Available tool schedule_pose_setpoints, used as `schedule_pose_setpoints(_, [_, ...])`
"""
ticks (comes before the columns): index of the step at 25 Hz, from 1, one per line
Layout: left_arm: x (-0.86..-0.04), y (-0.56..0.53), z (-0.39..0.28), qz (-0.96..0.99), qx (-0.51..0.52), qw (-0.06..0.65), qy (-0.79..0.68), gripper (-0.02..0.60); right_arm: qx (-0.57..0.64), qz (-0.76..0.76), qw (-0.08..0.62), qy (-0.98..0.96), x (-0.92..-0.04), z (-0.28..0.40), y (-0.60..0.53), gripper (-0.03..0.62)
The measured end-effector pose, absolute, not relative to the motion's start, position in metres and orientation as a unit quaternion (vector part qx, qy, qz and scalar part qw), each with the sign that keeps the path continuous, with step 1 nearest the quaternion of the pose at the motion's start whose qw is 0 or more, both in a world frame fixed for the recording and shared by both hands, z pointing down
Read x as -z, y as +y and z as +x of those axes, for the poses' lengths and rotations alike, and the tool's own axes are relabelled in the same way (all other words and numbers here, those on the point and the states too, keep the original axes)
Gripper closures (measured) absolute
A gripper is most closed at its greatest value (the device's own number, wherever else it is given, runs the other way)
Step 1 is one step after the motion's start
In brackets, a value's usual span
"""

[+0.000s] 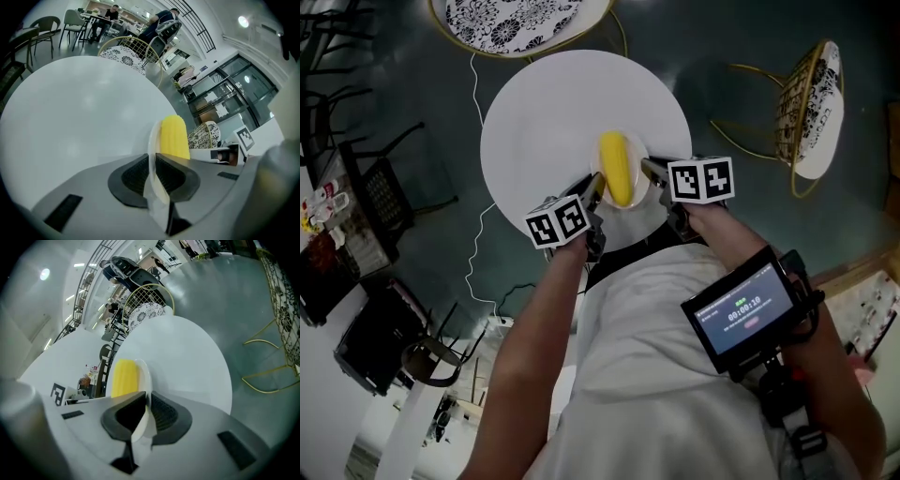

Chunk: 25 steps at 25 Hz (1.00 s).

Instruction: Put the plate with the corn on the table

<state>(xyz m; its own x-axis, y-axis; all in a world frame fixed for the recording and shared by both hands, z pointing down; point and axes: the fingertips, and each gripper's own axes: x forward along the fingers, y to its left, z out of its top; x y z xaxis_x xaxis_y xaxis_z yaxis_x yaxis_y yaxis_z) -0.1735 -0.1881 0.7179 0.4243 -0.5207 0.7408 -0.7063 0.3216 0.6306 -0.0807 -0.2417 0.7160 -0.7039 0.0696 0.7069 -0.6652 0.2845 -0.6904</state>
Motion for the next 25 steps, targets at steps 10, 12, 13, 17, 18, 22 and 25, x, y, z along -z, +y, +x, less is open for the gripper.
schedule_pose_setpoints(10, [-0.742, -0.228, -0.197, 0.571, -0.083, 0.604, -0.55, 0.534, -0.542, 0.204, 0.325, -0.748, -0.739, -0.103, -0.285, 0.556])
schedule_pose_setpoints(12, [-0.742, -0.234, -0.201, 0.57, -0.09, 0.6, -0.554, 0.534, -0.536, 0.208, 0.326, -0.751, -0.739, -0.108, -0.289, 0.556])
schedule_pose_setpoints(13, [-0.742, -0.237, -0.202, 0.571, -0.09, 0.599, -0.555, 0.534, -0.53, 0.209, 0.328, -0.754, -0.739, -0.111, -0.292, 0.556])
schedule_pose_setpoints(17, [-0.746, -0.245, -0.213, 0.565, -0.088, 0.594, -0.566, 0.534, -0.511, 0.205, 0.336, -0.765, -0.745, -0.126, -0.301, 0.556])
schedule_pose_setpoints(18, [-0.747, -0.246, -0.215, 0.563, -0.088, 0.593, -0.568, 0.534, -0.507, 0.204, 0.338, -0.767, -0.746, -0.128, -0.303, 0.556])
schedule_pose_setpoints(22, [-0.748, -0.254, -0.215, 0.559, -0.091, 0.587, -0.578, 0.534, -0.489, 0.205, 0.346, -0.774, -0.746, -0.13, -0.313, 0.556])
schedule_pose_setpoints(25, [-0.751, -0.259, -0.22, 0.555, -0.1, 0.581, -0.587, 0.534, -0.478, 0.206, 0.351, -0.778, -0.747, -0.137, -0.318, 0.556])
